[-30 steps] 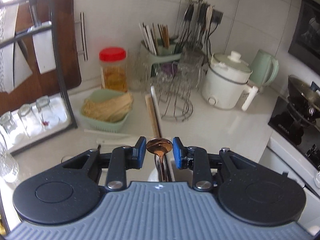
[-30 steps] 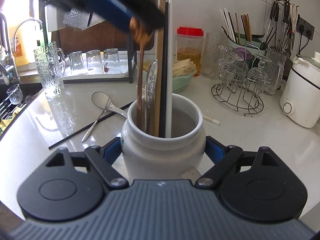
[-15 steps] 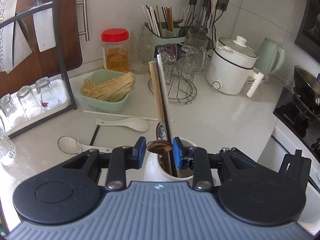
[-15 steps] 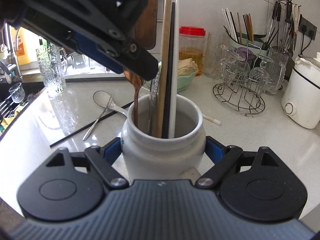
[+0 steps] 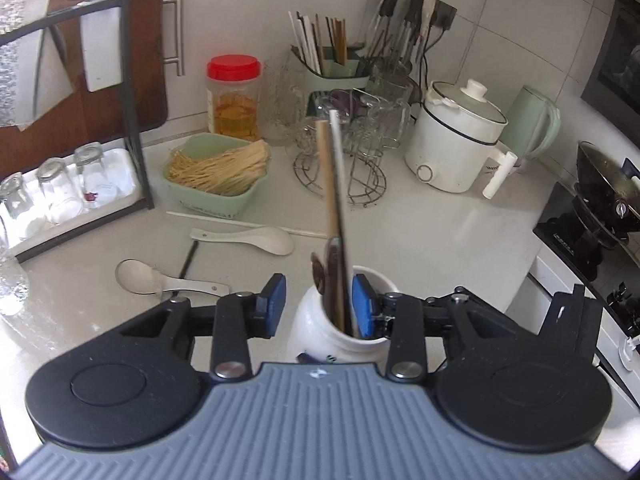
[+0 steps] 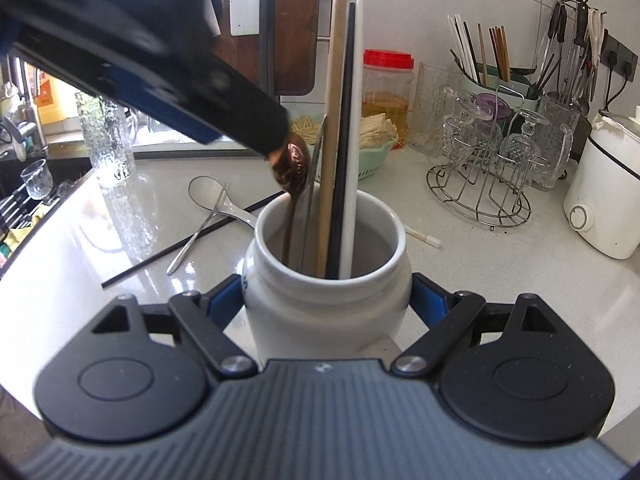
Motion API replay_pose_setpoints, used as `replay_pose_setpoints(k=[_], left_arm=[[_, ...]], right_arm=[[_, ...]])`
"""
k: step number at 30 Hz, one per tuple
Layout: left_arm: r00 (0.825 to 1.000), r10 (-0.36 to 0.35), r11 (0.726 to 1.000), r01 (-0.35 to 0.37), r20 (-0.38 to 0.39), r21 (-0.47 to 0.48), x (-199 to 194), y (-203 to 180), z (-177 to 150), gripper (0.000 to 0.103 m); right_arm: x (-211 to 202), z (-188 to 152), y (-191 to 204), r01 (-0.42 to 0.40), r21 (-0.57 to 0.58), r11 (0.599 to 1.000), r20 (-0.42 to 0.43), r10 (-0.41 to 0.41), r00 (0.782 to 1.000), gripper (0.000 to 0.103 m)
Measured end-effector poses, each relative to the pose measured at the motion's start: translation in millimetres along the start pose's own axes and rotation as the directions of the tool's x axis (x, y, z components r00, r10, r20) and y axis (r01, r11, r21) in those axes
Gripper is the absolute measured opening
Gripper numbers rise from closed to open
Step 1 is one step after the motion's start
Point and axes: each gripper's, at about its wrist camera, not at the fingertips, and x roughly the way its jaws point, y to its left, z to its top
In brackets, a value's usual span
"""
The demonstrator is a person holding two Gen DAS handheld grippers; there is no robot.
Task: Organize utensils
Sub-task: 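Lower the copper spoon into the jar and open the left tool, then move the left tool to the white ceramic spoon and grasp its handle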
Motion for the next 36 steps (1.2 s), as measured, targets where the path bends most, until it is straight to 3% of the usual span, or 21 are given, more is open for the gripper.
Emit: replay_pose_setpoints(k=[5, 12, 20, 25, 30, 32, 36], left_arm=[[0.999, 0.036, 0.998, -0.035, 0.022, -0.044, -7.3, 13.3, -8.0, 0.042], [0.995, 0.101, 0.981, -0.102, -0.014, -0.165, 2.2, 31.4, -23.1, 0.042], [0.990, 0.135, 0.916, -0.144, -0.051, -0.374, 47.8, 56.3, -15.9, 0.042], [0.970, 0.231, 0.865, -0.240, -0.076, -0.440, 76.7, 65.8, 0.4, 0.042], [0.930, 0.352, 0.806, -0.360, -0.107, -0.470, 92.7, 84.8, 3.0, 0.042], [0.906, 0.407, 0.776, -0.410, -0.116, -0.480, 93.7, 96.3, 1.3, 0.042], [0.882, 0.455, 0.724, -0.447, -0.122, -0.526, 100.3, 127.2, -7.0, 0.042]], right_arm=[[-0.5, -1.1, -0.9, -0.002, -0.008, 1.000, 0.003, 0.002, 1.000, 0.090], [-2.6, -1.3, -14.5, -0.002, -0.009, 1.000, -0.008, 0.001, 1.000, 0.090], [-0.3, 1.1, -49.1, -0.030, -0.028, 0.999, -0.032, 0.029, 0.999, 0.090], [1.0, 1.0, -70.2, -0.070, -0.054, 0.996, -0.034, 0.069, 0.997, 0.090], [1.2, -1.1, -81.0, -0.104, -0.077, 0.992, -0.021, 0.103, 0.994, 0.090], [0.7, -2.5, -83.7, -0.120, -0.089, 0.989, -0.015, 0.119, 0.993, 0.090], [0.3, -3.0, -87.7, -0.145, -0.108, 0.983, -0.011, 0.145, 0.989, 0.090]])
